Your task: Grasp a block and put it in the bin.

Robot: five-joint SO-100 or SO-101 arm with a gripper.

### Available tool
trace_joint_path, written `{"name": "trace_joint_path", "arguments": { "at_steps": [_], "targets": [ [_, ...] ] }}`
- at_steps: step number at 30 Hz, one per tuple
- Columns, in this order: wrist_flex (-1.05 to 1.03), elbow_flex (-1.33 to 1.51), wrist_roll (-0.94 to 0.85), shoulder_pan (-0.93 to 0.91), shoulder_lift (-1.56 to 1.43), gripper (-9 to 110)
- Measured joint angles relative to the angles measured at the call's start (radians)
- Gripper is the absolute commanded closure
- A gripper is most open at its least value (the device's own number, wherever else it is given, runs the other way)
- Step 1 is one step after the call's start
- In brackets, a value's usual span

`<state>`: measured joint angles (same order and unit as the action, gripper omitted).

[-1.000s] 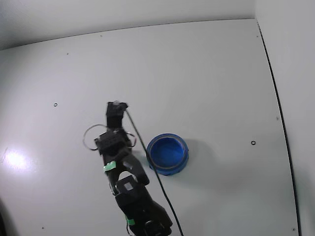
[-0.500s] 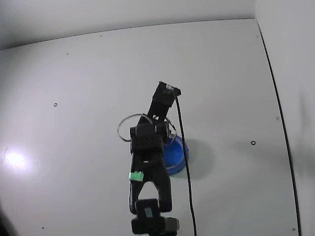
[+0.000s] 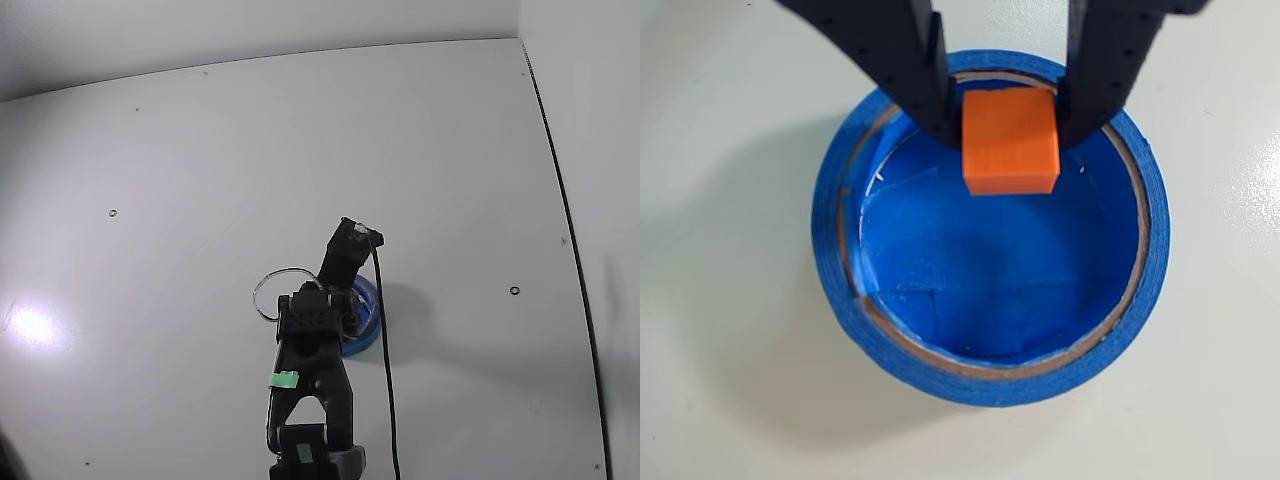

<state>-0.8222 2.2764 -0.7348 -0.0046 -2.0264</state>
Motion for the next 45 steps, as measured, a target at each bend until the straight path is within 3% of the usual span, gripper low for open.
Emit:
{"name": "trace_joint_path", "arguments": {
  "at_steps": [6, 9, 14, 30, 37, 45],
  "targets": [
    [0.0, 0.0, 0.0, 0.0, 0.0, 77],
    [0.0, 0.0, 0.005, 0.0, 0.0, 83],
    [0.0, 0.0, 0.057, -0.002, -0.071, 102],
    [0.0, 0.032, 0.71, -0.018, -1.008, 101],
    [0.0, 0.212, 0.758, -0.107, -1.321, 101],
    [0.0, 0.646, 0.765, -0.209, -1.295, 101]
  ]
}}
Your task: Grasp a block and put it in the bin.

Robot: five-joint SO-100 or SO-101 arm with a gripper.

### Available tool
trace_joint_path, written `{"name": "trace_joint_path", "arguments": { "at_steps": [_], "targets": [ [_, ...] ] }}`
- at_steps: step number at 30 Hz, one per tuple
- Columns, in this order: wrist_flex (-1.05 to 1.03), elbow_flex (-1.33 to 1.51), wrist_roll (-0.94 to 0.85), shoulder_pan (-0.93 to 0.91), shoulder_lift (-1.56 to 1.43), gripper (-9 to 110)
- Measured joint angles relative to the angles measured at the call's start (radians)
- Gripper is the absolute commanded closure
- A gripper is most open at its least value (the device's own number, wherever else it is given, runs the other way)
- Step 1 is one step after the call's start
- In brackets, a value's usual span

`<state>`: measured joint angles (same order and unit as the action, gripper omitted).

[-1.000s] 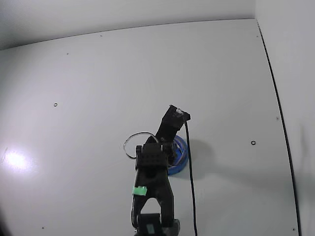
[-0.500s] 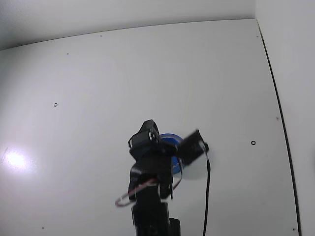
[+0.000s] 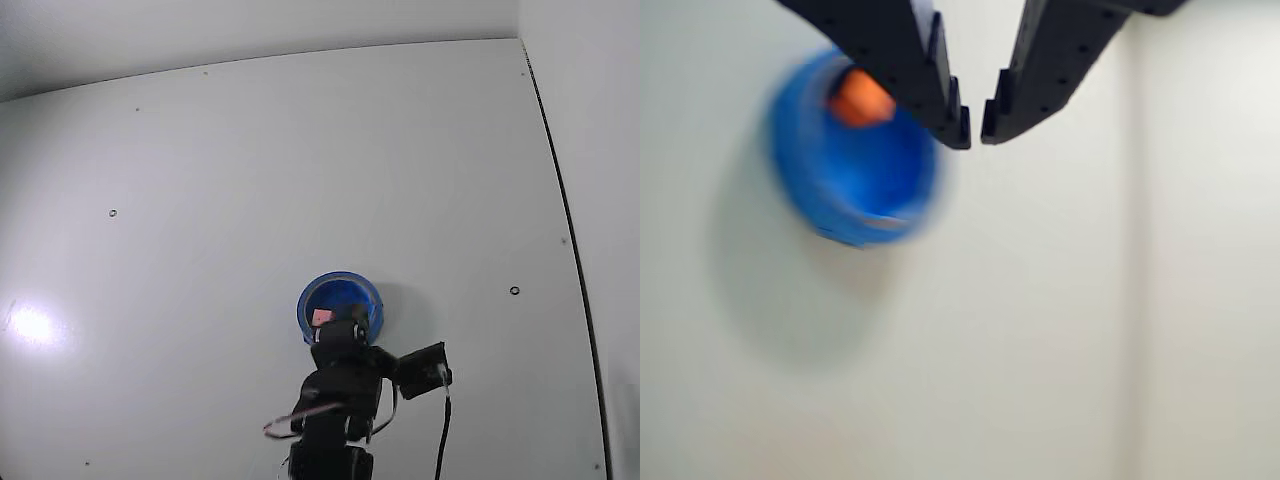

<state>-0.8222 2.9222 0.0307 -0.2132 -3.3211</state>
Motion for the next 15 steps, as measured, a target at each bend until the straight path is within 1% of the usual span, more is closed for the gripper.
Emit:
{"name": "trace_joint_path", "arguments": {
  "at_steps": [4, 6, 10, 15],
  "targets": [
    [0.0, 0.179, -0.005, -0.005, 0.002, 101],
    [0.0, 0.219, -0.031, -0.014, 0.0, 101],
    [-0.034, 0.227, -0.098, -0.014, 0.0, 101],
    [-0.141, 0.227, -0.147, -0.011, 0.0, 101]
  ]
}}
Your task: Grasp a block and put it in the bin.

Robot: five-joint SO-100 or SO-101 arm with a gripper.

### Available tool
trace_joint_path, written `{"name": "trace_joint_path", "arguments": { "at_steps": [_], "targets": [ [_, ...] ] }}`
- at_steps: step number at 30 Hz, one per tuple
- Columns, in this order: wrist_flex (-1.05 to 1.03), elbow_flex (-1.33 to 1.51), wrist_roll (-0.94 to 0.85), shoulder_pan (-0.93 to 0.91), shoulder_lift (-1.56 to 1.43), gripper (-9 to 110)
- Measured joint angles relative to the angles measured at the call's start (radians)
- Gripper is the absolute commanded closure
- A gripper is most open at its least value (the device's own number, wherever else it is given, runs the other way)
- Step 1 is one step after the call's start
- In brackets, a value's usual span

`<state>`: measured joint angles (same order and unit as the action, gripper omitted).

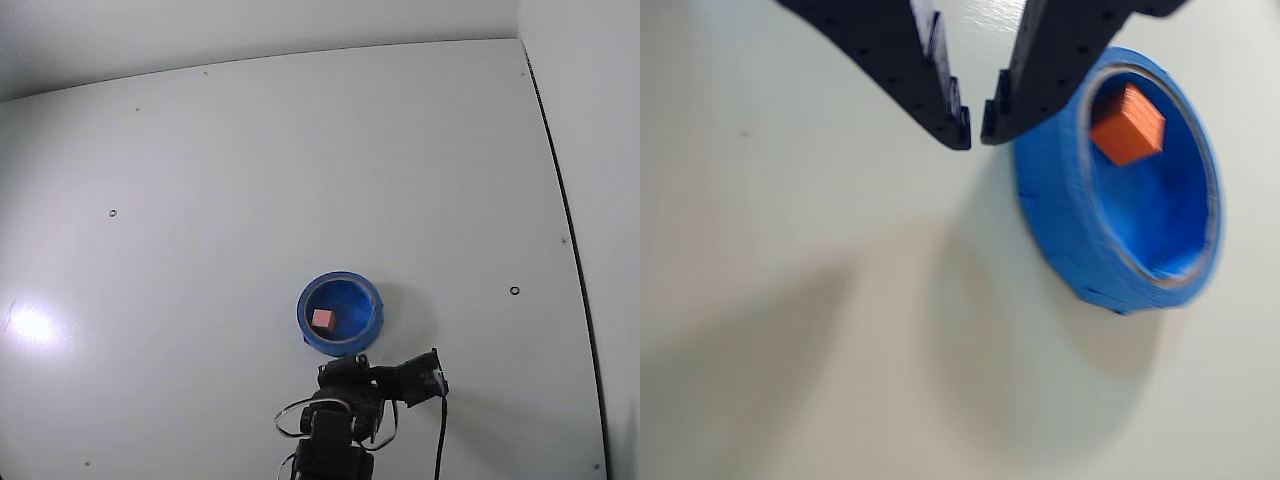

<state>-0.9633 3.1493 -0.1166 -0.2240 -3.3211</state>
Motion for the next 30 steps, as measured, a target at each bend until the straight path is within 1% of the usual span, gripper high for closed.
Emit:
{"name": "trace_joint_path", "arguments": {
  "at_steps": [9, 30],
  "targets": [
    [-0.133, -0.003, -0.015, 0.137, 0.0, 101],
    [-0.141, -0.003, -0.015, 0.152, 0.0, 101]
  ]
}}
